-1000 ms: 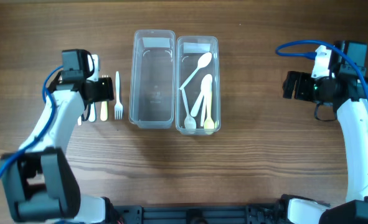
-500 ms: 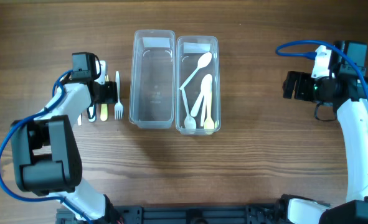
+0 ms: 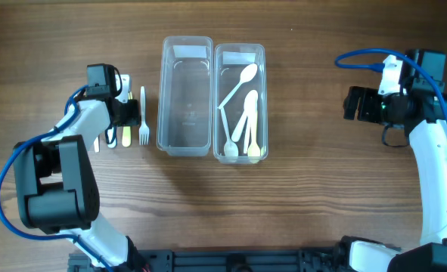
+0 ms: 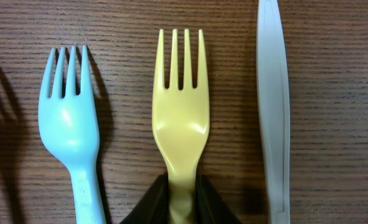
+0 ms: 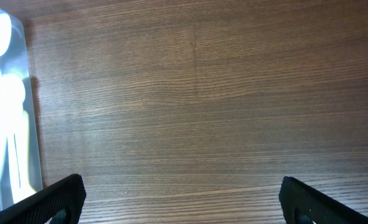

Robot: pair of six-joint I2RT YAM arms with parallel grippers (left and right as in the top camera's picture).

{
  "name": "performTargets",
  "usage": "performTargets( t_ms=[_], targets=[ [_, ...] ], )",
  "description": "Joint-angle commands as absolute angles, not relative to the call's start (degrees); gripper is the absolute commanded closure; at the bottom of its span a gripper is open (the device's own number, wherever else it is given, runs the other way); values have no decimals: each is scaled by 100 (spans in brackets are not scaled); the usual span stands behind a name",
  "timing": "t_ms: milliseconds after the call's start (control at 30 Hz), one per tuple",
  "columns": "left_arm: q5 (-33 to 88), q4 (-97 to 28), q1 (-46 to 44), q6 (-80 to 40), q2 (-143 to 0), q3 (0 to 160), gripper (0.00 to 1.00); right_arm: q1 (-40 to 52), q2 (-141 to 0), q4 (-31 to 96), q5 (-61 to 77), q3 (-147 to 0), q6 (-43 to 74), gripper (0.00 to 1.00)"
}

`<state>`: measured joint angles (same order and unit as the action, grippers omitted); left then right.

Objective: Pack container
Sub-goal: 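Reach left gripper to the yellow fork and grasp it, then place the yellow fork into the left container and release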

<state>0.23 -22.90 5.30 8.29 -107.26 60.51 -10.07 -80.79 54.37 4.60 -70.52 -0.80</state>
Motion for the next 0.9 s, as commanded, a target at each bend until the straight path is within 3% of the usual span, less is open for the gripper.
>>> performTargets(
  t_ms=[0, 100, 433, 867],
  targets=[
    [-266, -2292, 591, 858, -10844, 6095, 91, -1000, -8090, 5433, 386, -7030, -139, 0],
    [-294, -2464, 591, 856, -10634, 6283, 96, -1000, -8090, 5433, 386, -7030, -137, 0],
    [-252, -3618, 425, 416, -9271, 7290, 96, -1000, -8090, 5433, 386, -7030, -139, 0],
    [117, -4165, -1568, -1076, -8853, 7299, 96, -1000, -8090, 5433, 386, -7030, -139, 0]
  ],
)
